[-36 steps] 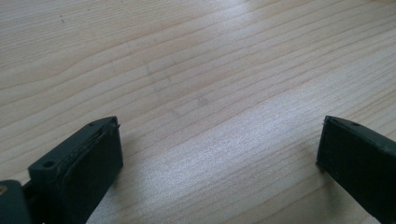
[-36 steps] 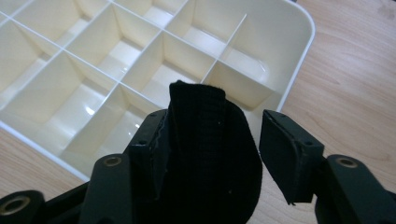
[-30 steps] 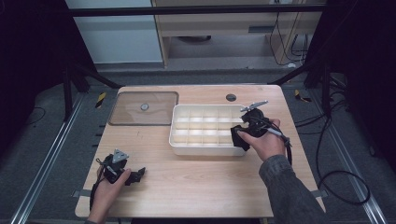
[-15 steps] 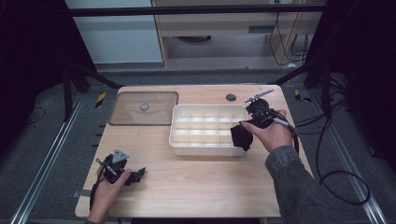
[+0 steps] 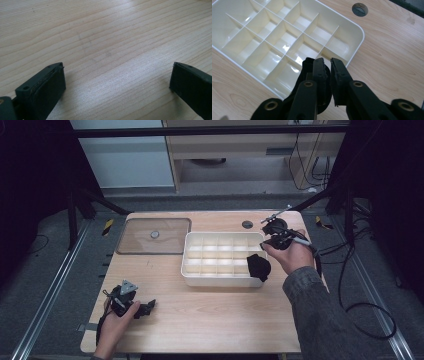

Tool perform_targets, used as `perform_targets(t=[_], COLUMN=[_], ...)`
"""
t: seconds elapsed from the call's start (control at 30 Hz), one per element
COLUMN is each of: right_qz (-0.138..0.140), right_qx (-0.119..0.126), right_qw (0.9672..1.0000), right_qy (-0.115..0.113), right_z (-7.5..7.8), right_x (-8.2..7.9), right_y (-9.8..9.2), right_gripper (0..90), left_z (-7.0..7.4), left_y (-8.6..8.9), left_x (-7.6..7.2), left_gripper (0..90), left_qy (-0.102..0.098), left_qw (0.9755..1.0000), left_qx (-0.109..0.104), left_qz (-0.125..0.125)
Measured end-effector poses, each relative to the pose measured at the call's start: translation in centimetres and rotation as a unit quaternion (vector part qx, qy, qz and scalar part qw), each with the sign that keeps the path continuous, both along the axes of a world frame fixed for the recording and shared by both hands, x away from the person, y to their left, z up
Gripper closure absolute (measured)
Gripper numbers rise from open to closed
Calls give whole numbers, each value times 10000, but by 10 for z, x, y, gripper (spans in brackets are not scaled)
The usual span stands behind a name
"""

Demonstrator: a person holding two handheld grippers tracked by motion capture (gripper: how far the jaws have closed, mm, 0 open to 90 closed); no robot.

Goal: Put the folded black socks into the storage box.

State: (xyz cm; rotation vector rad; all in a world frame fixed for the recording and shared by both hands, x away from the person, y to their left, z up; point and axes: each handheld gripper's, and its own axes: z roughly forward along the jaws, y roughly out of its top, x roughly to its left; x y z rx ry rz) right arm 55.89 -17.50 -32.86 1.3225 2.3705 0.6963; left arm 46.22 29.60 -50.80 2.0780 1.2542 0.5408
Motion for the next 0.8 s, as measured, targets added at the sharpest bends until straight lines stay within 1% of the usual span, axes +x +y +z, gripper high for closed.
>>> perform_targets(t=[0.03,0.07,0.1,0.23,0.27,0.3,0.33,0.37,0.4,0.43,0.47,0.53,0.6,0.63,0.67,0.77,0.8], right_qz=[0,30,37,56,92,92,106,106,108,108,132,138,157,177,209,192,225], right_qx=[0,-15,-21,-93,-155,-155,-186,-186,-228,-228,-259,-244,-287,-335,-340,-340,-389], right_qw=[10000,10000,9999,9997,9996,9996,9993,9993,9989,9989,9987,9984,9983,9980,9979,9977,9975], right_qy=[0,47,91,197,237,237,315,315,388,388,430,490,482,511,510,547,542], right_z=[0,0,-1,-2,-3,-3,-5,-5,-7,-7,-9,-9,-10,-11,-12,-13,-15], right_x=[0,1,1,3,4,4,5,5,7,7,9,11,12,13,14,16,18], right_y=[0,1,1,4,6,6,8,8,11,11,13,16,17,21,23,27,30], right_gripper=[846,892,900,900,900,900,900,900,900,900,900,900,900,900,900,900,900], left_z=[0,0,0,0,0,0,0,0,0,0,0,0,0,0,0,0,0], left_y=[0,0,0,0,0,0,0,0,0,0,0,0,0,0,0,0,0], left_x=[0,0,0,0,0,0,0,0,0,0,0,0,0,0,0,0,0], left_gripper=[0,0,0,0,0,0,0,0,0,0,0,0,0,0,0,0,0], left_qy=[1,-9,-9,-15,-9,-9,7,7,9,9,12,12,12,12,12,10,8], left_qw=[10000,10000,10000,10000,10000,10000,10000,10000,10000,10000,10000,10000,10000,10000,10000,10000,10000], left_qx=[1,-11,-11,-11,-8,-8,0,0,0,0,1,1,3,1,2,1,0], left_qz=[0,14,14,18,10,10,9,9,9,8,6,6,4,4,2,4,3])
